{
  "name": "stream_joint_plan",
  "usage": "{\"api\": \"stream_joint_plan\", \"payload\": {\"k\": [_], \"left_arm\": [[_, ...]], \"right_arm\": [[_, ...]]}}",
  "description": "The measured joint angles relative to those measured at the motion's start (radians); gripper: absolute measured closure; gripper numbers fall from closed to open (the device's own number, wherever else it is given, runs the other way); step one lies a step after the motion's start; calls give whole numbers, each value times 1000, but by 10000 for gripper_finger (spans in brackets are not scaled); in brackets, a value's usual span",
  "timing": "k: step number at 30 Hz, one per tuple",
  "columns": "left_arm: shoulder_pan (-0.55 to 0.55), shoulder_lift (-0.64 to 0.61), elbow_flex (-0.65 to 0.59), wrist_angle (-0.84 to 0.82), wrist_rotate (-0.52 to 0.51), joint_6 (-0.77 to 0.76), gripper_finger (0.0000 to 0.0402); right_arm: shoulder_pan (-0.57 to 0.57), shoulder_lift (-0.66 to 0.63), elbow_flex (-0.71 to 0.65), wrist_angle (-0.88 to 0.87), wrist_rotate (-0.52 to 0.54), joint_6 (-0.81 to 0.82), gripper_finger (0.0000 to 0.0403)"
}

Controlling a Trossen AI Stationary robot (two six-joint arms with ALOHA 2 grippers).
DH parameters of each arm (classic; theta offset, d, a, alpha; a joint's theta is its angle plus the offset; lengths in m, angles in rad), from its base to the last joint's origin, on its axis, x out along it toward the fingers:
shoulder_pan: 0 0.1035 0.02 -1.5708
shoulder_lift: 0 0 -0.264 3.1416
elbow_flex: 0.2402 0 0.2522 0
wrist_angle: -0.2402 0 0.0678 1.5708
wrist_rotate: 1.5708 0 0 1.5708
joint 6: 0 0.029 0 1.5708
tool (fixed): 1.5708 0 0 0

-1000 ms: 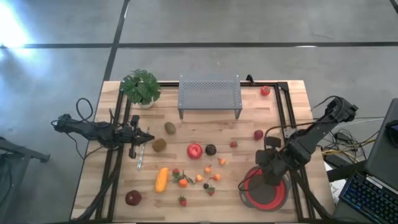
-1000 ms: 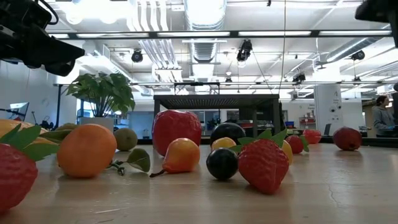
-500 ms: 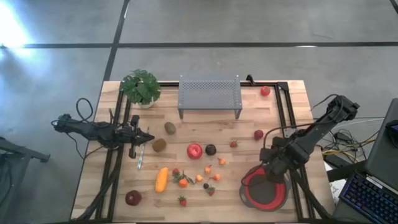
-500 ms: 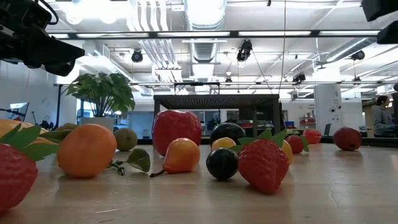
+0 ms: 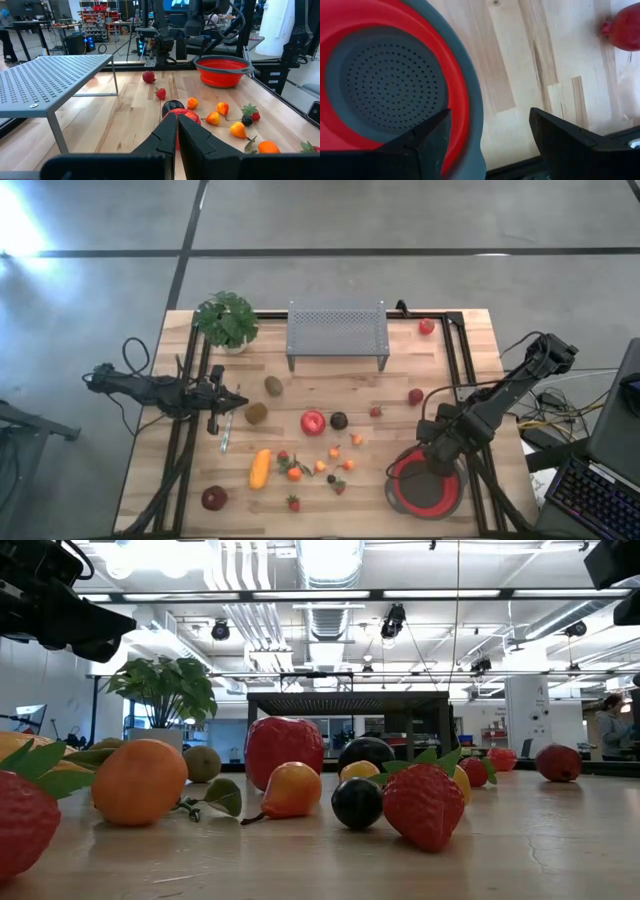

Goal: Pick & Place Fruit
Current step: Put the strainer bowl on the shelf

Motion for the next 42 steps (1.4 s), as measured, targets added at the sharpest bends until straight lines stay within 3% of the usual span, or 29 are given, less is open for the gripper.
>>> {"api": "stream_joint_plan", "payload": {"k": [21, 26, 36, 42], "left_arm": [[0, 0, 0, 0, 0, 0, 381], [0, 0, 0, 0, 0, 0, 380], [0, 0, 0, 0, 0, 0, 380], [0, 0, 0, 0, 0, 0, 381]], "right_arm": [[0, 0, -151, 168, -34, 0, 202], [0, 0, -167, 183, -34, -3, 245], [-1, -2, -174, 198, -52, -35, 370], [-10, -1, -137, 183, -58, -97, 376]]}}
